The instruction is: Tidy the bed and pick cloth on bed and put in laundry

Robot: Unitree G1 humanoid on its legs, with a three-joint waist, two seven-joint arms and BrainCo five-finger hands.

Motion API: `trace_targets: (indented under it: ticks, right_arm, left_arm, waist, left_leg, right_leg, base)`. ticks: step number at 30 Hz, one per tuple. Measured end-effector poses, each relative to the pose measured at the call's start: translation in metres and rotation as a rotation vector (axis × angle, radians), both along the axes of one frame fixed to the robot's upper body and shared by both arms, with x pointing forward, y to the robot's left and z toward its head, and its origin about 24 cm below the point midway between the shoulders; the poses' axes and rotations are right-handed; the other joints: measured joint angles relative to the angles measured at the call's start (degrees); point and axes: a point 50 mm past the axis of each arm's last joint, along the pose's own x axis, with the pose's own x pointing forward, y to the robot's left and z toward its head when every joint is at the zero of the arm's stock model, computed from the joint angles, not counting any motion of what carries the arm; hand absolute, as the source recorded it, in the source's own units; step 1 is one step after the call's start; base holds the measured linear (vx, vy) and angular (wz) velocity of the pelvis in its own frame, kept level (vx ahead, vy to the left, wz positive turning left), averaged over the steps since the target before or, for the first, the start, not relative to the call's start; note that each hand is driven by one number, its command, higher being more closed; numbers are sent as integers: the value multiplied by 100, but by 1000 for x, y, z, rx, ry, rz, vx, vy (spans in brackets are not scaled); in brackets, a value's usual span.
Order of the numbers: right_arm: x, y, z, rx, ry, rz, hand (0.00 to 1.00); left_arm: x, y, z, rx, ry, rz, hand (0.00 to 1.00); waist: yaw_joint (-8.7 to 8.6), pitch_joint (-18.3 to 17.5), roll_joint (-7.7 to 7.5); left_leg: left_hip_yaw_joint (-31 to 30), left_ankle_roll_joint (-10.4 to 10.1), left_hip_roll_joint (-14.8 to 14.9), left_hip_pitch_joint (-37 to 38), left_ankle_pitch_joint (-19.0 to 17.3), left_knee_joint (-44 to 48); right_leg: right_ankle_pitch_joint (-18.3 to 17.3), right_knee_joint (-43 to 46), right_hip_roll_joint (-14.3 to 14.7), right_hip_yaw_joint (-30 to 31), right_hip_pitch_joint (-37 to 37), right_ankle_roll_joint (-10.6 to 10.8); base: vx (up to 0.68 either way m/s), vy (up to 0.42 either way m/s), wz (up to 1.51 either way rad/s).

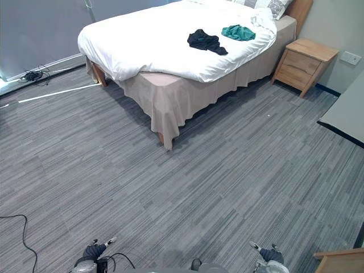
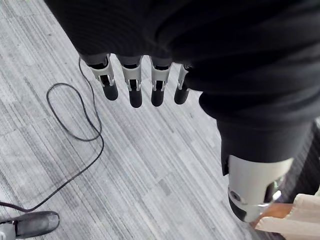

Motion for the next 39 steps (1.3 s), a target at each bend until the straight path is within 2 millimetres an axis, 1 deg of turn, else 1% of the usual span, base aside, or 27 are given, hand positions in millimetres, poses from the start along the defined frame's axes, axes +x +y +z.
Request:
trace_targets:
  ticks: [2, 4, 8, 14, 17, 26, 29, 37, 39]
  right_arm:
    - [-2, 10, -4, 28, 10, -4, 0]
    - [-6, 19, -7, 53, 20, -5, 0]
    - [-5, 21, -7, 54, 22, 3, 0]
    - [-7, 28, -10, 68, 44, 46, 0]
    - [-11, 27, -10, 69, 53, 45, 0]
    - [-19, 28, -12, 71, 77, 53, 0]
    - [-22, 28, -12, 73, 84, 52, 0]
    - [-18, 29, -12, 73, 76, 56, 0]
    - [-11, 29, -11, 73, 59, 62, 0]
  left_arm:
    - [-6, -8, -3, -20, 15, -7, 0]
    - [-8, -8, -3, -19, 22, -7, 0]
    - [-11, -8, -4, -15, 33, -36, 0]
    - [-13, -7, -4, -9, 46, -50, 0]
    - [-15, -7, -5, -7, 50, -52, 0]
    - [-16, -6, -5, 2, 61, -89, 0]
    - [-16, -6, -5, 2, 63, -92, 0]
    - [-16, -5, -5, 5, 64, -93, 0]
    - [-13, -6, -4, 5, 59, -96, 0]
  waist:
    - [0, 2, -2]
    - [4, 3, 3]
    - [4, 0, 6]
    - [7, -5, -13]
    - [11, -5, -14]
    - [5, -19, -17]
    - [6, -20, -18]
    - [15, -67, -53]
    - [12, -67, -44]
  left_leg:
    - [3, 1, 0, 4, -1, 0]
    - [5, 2, 9, 2, 0, 0]
    - [45, 3, 28, 1, -1, -1]
    - [91, 7, 80, -5, -2, -8]
    - [99, 9, 104, -14, -1, -10]
    - [229, 10, 180, -31, 0, -76]
    - [243, 10, 180, -33, 1, -108]
    - [387, 8, 180, -42, 0, -125]
    - [450, 10, 197, -181, -3, -86]
  right_leg:
    - [49, -65, 4, -2, 69, -48]
    - [83, -87, 16, -6, 80, -69]
    - [130, -129, 36, 11, 90, -64]
    - [208, -207, 94, 19, 90, -126]
    - [252, -343, 122, 19, 173, -118]
    - [263, -373, 214, 106, 145, -134]
    - [286, -404, 221, 114, 142, -172]
    - [283, -376, 233, 265, 14, -167]
    - [155, -43, 246, 343, -298, -75]
  base:
    - [0, 0, 0]
    - [-49, -22, 1]
    - [-57, -15, -3]
    - [-57, -24, -1]
    - [-33, -36, 0]
    - [-14, -8, -5]
    - [0, 0, 0]
    - [11, 13, -10]
    - [-34, 7, -23]
